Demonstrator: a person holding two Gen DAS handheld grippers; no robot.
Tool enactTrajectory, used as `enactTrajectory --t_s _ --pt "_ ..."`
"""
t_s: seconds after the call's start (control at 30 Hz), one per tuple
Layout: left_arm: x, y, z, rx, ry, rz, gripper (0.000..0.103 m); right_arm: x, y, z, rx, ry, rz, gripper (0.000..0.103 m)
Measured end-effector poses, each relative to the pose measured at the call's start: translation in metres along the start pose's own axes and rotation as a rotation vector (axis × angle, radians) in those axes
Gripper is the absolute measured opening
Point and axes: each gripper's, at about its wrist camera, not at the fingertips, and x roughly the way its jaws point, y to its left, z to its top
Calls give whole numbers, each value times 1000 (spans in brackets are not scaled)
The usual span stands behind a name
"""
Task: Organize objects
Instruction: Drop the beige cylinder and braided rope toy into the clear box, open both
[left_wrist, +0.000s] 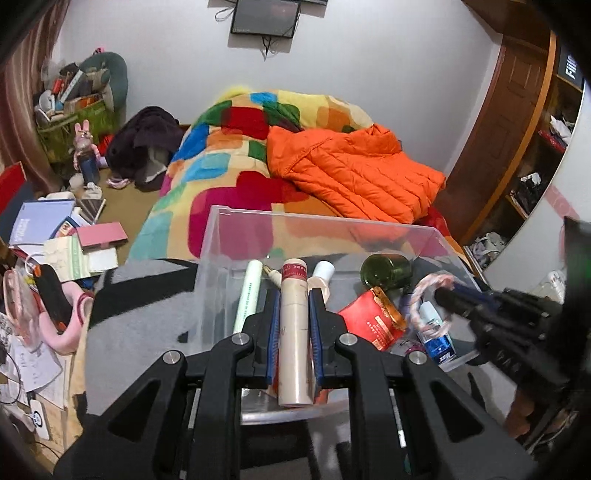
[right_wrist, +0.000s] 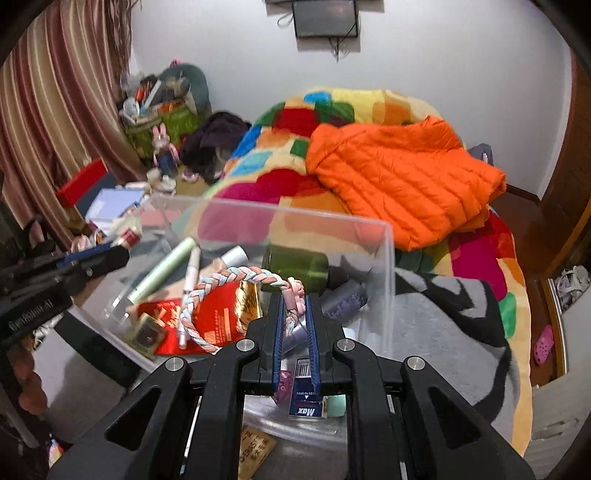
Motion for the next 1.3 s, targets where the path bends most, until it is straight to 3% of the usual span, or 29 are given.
enactTrajectory --t_s 0.57,0.67,0.83,0.97,1.13,1.3 --pt "10 -25 0 104 2 61 16 2 7 -4 -47 43 -18 13" --pt "2 -28 -1 110 -14 62 31 -10 8 -6 -44 23 -8 16" --pt "-21 -36 -8 133 -69 71 53 -40 9 -12 -36 -40 25 37" --pt "-39 -42 -19 144 -92 62 67 -64 11 -26 -50 -75 28 42" --pt "-53 -42 -39 130 -93 37 73 -73 6 -52 -23 -49 50 50" --pt "-53 -40 -61 117 -49 19 73 -52 6 -77 -2 41 91 51"
